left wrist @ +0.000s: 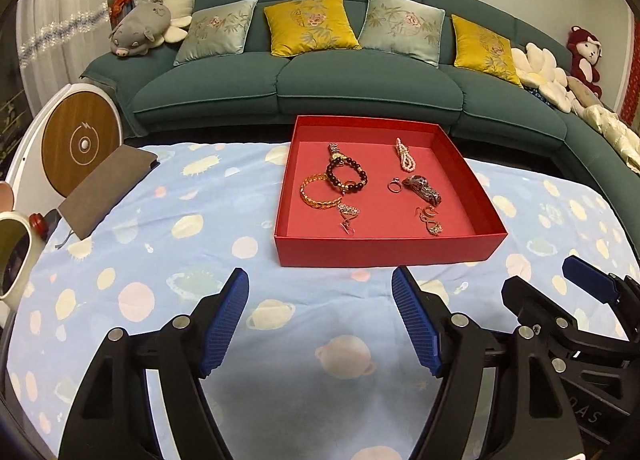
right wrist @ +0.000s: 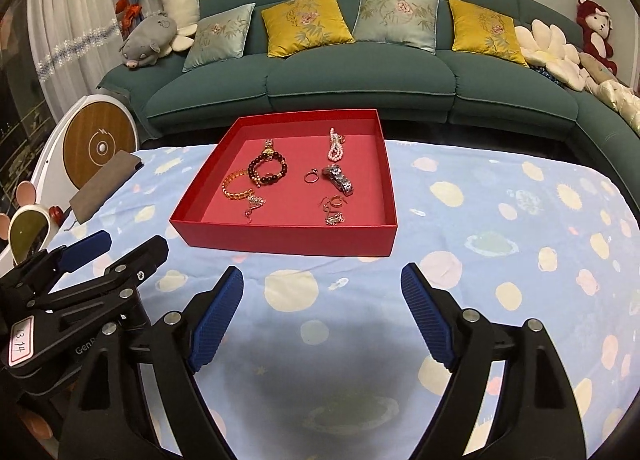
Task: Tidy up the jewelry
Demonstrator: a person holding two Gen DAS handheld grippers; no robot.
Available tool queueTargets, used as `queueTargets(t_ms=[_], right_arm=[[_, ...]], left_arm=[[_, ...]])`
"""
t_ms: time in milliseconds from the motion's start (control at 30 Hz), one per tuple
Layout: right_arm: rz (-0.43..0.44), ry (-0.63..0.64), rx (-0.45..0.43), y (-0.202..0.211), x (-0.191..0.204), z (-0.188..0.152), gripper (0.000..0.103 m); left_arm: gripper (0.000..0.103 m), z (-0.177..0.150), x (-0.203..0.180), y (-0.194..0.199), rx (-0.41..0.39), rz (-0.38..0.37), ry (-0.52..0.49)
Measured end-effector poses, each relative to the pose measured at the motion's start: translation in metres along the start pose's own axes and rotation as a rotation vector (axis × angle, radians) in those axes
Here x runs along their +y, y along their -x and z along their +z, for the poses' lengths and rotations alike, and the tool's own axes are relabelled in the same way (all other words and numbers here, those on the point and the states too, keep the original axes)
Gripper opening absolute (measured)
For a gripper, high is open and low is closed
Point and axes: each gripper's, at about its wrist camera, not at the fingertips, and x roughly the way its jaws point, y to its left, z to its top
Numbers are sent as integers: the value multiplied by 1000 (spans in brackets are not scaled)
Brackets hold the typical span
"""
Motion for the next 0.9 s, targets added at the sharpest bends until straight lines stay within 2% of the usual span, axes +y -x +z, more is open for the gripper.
queueTargets(t_ms=[333, 467, 900], right_arm=[[-26, 14, -13, 5, 3, -4, 79], [-42, 22, -19, 5, 4, -5, 83], [-54, 28, -23, 5, 5, -5, 84]], left_arm=[[71, -4, -1, 4, -9, 28, -4], [71, -4, -1, 4, -9, 44, -6], [71, -5, -1, 5, -16, 66, -3]])
